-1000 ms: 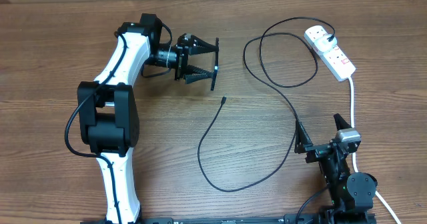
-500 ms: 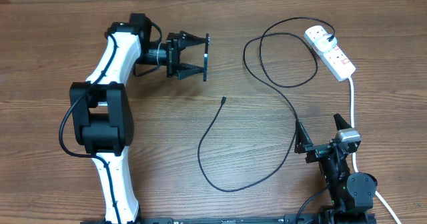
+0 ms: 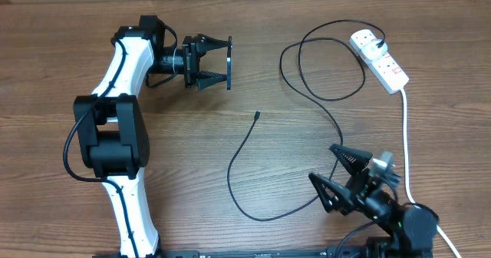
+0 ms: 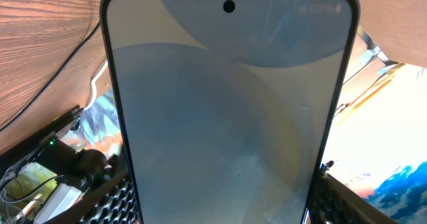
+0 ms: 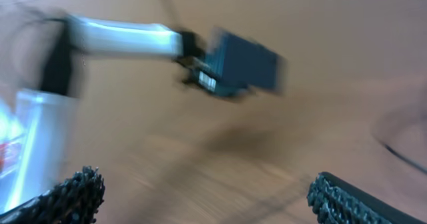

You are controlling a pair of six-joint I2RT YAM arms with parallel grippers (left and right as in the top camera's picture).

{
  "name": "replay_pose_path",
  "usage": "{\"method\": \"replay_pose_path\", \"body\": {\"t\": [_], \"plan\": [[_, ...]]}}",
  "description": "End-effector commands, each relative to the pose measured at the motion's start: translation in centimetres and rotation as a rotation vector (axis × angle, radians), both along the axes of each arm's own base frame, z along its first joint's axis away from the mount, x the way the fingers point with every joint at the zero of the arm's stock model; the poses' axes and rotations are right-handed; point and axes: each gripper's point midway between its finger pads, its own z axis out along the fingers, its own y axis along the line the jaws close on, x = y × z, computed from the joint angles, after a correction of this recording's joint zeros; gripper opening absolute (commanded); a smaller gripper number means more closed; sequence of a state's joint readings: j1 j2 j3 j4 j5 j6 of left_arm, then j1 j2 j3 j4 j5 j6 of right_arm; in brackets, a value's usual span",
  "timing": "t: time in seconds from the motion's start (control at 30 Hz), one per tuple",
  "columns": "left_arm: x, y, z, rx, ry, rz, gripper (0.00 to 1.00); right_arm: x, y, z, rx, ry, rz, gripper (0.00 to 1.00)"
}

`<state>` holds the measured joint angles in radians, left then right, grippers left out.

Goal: Plug charger to phone and switch on socket
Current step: 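Raise the right gripper and move it toward the held phone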

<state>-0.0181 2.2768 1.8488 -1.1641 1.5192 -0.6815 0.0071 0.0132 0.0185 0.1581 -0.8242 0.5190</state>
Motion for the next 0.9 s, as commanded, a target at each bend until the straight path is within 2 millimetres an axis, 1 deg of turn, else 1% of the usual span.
{"method": "replay_pose_path", "body": {"t": [0.0, 0.03, 0.07, 0.13, 0.2, 0.3, 0.37, 0.47, 0.57, 0.6, 0.67, 0.73, 0.77, 0.8, 0.83, 0.87], "plan": [[0.4, 0.0, 1.8, -0.062, -0.019, 0.001, 0.66, -2.9, 1.3, 2.9, 0.110, -0.002, 0.169, 1.00], [0.4, 0.0, 1.8, -0.062, -0.019, 0.001, 0.66, -3.4, 1.2, 4.7, 0.121, -0.067, 0.167, 1.00], [0.4, 0.0, 1.8, -0.062, -0.019, 0.001, 0.66, -3.8, 1.1, 6.0, 0.124, -0.101, 0.160, 1.00], [0.4, 0.0, 1.8, -0.062, -0.020, 0.001, 0.66, -4.0, 0.7, 8.1, 0.119, -0.110, 0.130, 1.00], [0.4, 0.0, 1.8, -0.062, -0.020, 0.001, 0.66, -3.6, 0.4, 9.4, 0.085, -0.074, 0.092, 1.00], [0.4, 0.0, 1.8, -0.062, -0.021, 0.000, 0.66, -2.4, -0.1, 10.5, 0.013, 0.010, 0.032, 1.00], [0.4, -0.1, 1.8, -0.062, -0.021, -0.001, 0.66, -1.4, -0.4, 10.8, -0.042, 0.090, 0.003, 1.00], [0.4, -0.1, 1.8, -0.062, -0.021, -0.001, 0.66, 0.2, -0.8, 10.7, -0.108, 0.226, -0.015, 1.00], [0.4, -0.1, 1.8, -0.062, -0.021, -0.001, 0.66, 2.1, -1.1, 9.6, -0.155, 0.409, -0.017, 1.00], [0.4, -0.1, 1.8, -0.062, -0.021, -0.001, 0.66, 2.4, -1.1, 9.4, -0.165, 0.433, -0.005, 1.00], [0.4, -0.1, 1.8, -0.061, -0.021, -0.001, 0.66, 2.9, -0.3, 9.4, -0.150, 0.491, 0.078, 1.00], [0.4, -0.1, 1.8, -0.060, -0.025, -0.001, 0.66, 2.0, 1.3, 10.1, -0.088, 0.511, 0.271, 1.00], [0.4, -0.1, 1.8, -0.060, -0.025, -0.001, 0.66, 1.5, 1.9, 10.5, -0.057, 0.520, 0.355, 1.00], [0.4, -0.1, 1.8, -0.060, -0.029, -0.002, 0.66, 1.5, 2.2, 10.8, -0.038, 0.518, 0.408, 1.00], [0.4, -0.1, 1.8, -0.060, -0.028, -0.002, 0.66, 1.8, 2.3, 10.9, -0.019, 0.527, 0.444, 1.00], [0.4, -0.1, 1.8, -0.060, -0.028, -0.002, 0.66, 2.6, 2.5, 10.3, -0.005, 0.578, 0.449, 1.00]]}}
